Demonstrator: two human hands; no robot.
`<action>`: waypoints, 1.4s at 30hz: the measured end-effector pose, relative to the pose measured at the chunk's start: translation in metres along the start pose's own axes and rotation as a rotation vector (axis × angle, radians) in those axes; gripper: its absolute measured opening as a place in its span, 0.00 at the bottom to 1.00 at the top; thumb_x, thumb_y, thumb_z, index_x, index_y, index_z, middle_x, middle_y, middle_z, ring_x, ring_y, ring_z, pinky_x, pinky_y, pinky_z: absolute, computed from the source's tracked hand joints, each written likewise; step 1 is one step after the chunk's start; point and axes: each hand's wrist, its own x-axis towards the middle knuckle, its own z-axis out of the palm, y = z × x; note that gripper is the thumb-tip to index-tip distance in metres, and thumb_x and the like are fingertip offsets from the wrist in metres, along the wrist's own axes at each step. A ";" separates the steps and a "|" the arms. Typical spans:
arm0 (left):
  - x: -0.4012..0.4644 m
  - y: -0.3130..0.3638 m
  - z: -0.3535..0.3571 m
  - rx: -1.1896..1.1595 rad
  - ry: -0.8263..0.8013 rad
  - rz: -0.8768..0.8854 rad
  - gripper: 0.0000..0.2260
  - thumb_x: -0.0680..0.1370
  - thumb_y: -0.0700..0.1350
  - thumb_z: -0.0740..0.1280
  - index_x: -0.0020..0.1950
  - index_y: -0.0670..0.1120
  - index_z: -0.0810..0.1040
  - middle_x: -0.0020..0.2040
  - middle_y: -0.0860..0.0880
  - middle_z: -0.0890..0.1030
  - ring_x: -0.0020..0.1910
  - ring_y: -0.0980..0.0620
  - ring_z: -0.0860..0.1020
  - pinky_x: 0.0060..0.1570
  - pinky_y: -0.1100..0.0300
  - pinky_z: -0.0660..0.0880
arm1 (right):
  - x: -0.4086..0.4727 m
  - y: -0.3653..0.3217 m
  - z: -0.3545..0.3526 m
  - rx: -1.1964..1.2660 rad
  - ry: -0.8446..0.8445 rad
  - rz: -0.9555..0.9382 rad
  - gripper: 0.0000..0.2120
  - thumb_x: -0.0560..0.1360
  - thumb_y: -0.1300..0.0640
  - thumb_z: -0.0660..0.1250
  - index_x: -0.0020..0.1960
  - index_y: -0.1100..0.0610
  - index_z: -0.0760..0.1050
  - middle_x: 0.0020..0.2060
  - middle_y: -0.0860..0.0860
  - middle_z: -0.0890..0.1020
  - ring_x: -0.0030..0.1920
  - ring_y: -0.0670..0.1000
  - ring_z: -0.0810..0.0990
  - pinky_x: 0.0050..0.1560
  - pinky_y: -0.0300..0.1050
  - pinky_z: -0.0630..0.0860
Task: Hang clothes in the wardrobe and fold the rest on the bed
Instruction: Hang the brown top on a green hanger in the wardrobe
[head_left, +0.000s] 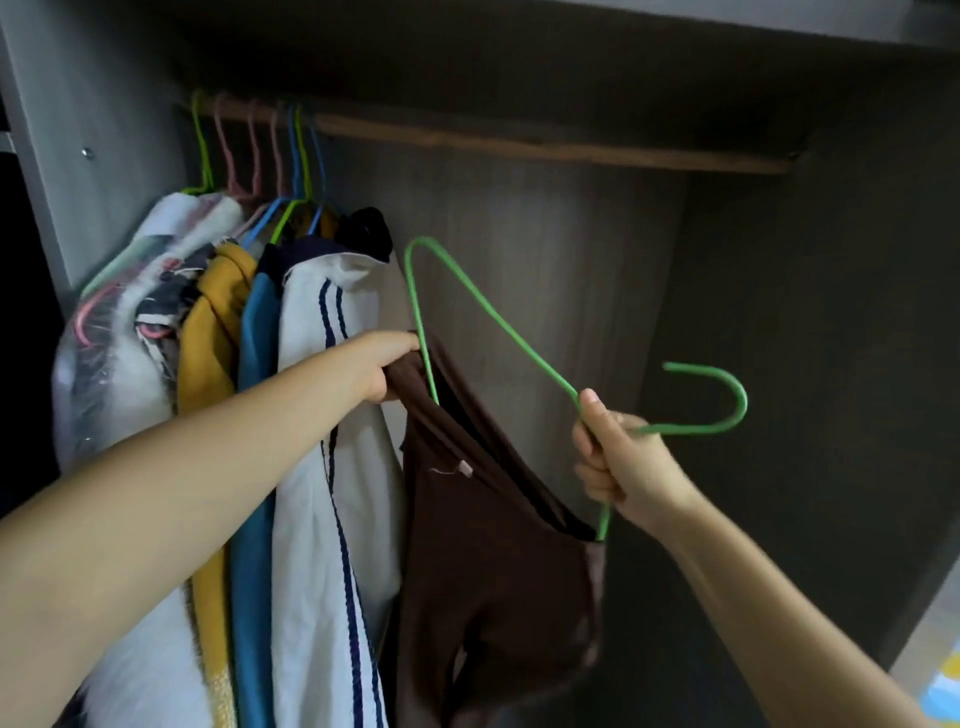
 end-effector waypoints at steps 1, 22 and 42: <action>0.005 -0.004 -0.007 -0.028 0.032 -0.013 0.11 0.80 0.40 0.61 0.37 0.43 0.72 0.19 0.47 0.75 0.16 0.53 0.74 0.16 0.62 0.72 | -0.001 -0.009 -0.007 -0.106 -0.043 0.050 0.24 0.78 0.41 0.56 0.28 0.54 0.63 0.21 0.46 0.57 0.20 0.44 0.53 0.22 0.30 0.52; -0.026 -0.062 0.099 1.155 -0.360 0.529 0.14 0.73 0.32 0.56 0.39 0.43 0.79 0.35 0.43 0.79 0.30 0.46 0.82 0.26 0.60 0.76 | -0.011 -0.042 -0.022 -0.609 -0.184 0.615 0.18 0.84 0.52 0.53 0.37 0.56 0.65 0.20 0.45 0.58 0.18 0.41 0.54 0.17 0.32 0.52; -0.060 -0.073 0.116 0.894 -0.207 0.658 0.21 0.77 0.57 0.63 0.63 0.44 0.70 0.54 0.47 0.77 0.52 0.48 0.78 0.51 0.53 0.76 | 0.085 -0.054 0.019 -0.083 0.193 0.215 0.17 0.82 0.66 0.49 0.69 0.69 0.63 0.58 0.57 0.81 0.58 0.52 0.80 0.44 0.39 0.72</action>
